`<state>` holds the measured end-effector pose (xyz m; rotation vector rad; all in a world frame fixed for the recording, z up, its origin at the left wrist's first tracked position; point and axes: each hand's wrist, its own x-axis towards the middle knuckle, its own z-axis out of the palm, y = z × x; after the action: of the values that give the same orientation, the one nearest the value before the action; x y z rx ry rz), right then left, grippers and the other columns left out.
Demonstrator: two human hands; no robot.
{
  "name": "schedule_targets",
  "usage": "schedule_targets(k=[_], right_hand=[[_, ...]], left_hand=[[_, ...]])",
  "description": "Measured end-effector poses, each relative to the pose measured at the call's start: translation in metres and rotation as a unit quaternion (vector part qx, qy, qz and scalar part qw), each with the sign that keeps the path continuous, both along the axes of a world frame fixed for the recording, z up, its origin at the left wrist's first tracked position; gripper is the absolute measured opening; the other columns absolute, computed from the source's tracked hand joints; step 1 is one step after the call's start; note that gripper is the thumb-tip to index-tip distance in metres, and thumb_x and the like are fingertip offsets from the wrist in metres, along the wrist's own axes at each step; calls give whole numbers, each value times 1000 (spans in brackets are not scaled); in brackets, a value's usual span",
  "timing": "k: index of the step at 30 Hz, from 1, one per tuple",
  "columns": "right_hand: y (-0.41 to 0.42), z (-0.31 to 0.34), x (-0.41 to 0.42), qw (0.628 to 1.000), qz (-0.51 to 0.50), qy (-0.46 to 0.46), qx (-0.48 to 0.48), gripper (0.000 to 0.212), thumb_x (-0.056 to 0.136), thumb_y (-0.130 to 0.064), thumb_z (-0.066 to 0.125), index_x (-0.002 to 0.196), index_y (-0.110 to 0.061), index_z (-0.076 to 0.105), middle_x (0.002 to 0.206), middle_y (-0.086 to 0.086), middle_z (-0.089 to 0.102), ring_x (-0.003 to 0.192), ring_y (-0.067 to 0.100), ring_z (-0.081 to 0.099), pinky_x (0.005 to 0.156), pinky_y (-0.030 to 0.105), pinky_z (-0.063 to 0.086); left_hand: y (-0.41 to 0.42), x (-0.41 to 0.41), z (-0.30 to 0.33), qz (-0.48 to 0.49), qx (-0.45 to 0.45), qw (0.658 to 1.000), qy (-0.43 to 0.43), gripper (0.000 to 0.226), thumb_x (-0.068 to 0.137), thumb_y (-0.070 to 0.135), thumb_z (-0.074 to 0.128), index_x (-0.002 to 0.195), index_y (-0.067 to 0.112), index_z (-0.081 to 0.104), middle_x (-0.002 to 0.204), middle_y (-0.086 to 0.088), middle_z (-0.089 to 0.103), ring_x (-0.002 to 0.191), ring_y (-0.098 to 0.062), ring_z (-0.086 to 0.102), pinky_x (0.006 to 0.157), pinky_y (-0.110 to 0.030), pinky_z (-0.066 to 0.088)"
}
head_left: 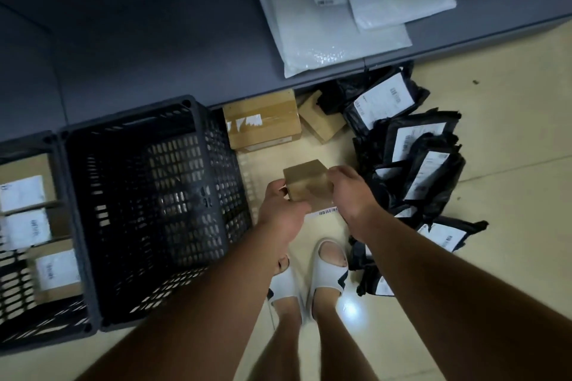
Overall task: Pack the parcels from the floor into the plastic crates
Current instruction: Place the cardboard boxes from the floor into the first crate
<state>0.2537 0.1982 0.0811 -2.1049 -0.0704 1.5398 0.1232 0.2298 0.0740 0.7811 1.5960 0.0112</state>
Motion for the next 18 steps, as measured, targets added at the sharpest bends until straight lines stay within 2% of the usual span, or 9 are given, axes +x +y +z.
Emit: schedule_targets(k=[1, 3, 5, 7, 10, 12, 16, 18], right_hand=[[-2, 14, -1, 1000, 1, -3, 7, 26, 80, -39, 49, 97, -32, 67, 122, 11, 62, 111, 33, 60, 96, 46, 51], [-3, 48, -5, 1000, 5, -18, 25, 30, 74, -43, 54, 98, -31, 67, 121, 9, 62, 109, 31, 62, 95, 47, 52], [-4, 80, -9, 999, 4, -31, 33, 37, 70, -45, 55, 102, -31, 67, 121, 8, 59, 107, 28, 61, 92, 45, 51], [-6, 101, -12, 999, 14, -29, 36, 40, 71, -47, 55, 106, -32, 68, 123, 6, 60, 107, 26, 62, 97, 47, 51], [-6, 122, -20, 998, 33, -29, 42, 32, 78, -47, 56, 105, -34, 69, 121, 5, 63, 105, 24, 64, 100, 47, 50], [-5, 135, -28, 997, 50, -32, 55, 19, 90, -39, 57, 101, -33, 70, 115, 1, 66, 104, 22, 64, 98, 44, 51], [-3, 151, -40, 994, 87, -22, 65, 19, 96, -32, 53, 105, -31, 71, 111, -3, 67, 104, 21, 63, 97, 42, 51], [-1, 160, -46, 991, 112, -24, 68, 20, 98, -30, 53, 106, -28, 71, 111, -2, 68, 103, 21, 63, 90, 38, 51]], left_hand=[[-3, -2, 17, -11, 9, 1000, -3, 64, 82, -1, 71, 129, 30, 42, 102, 15, 64, 89, -9, 64, 69, -23, 51], [-10, -7, 49, -52, 30, 998, 5, 74, 81, -1, 72, 139, 32, 39, 101, 21, 59, 82, -1, 60, 64, -16, 48], [-19, -14, 79, -112, 64, 991, 26, 87, 78, 7, 74, 148, 37, 32, 117, 15, 59, 92, -8, 62, 72, -18, 50], [-27, -23, 102, -149, 97, 983, 36, 96, 75, 11, 74, 152, 43, 25, 136, 10, 51, 105, -16, 62, 81, -24, 52], [-34, -34, 123, -164, 130, 977, 36, 95, 78, 10, 72, 153, 42, 23, 135, 10, 38, 101, -15, 56, 80, -23, 46], [-38, -40, 136, -165, 148, 974, 41, 94, 78, 8, 72, 152, 38, 23, 134, 12, 31, 100, -13, 54, 79, -22, 43], [-45, -57, 154, -144, 174, 972, 70, 86, 76, 8, 72, 147, 32, 29, 143, 9, 30, 103, -18, 58, 83, -29, 53], [-48, -67, 164, -137, 176, 971, 83, 84, 76, 13, 74, 146, 30, 31, 142, 8, 34, 103, -18, 58, 84, -30, 51]])
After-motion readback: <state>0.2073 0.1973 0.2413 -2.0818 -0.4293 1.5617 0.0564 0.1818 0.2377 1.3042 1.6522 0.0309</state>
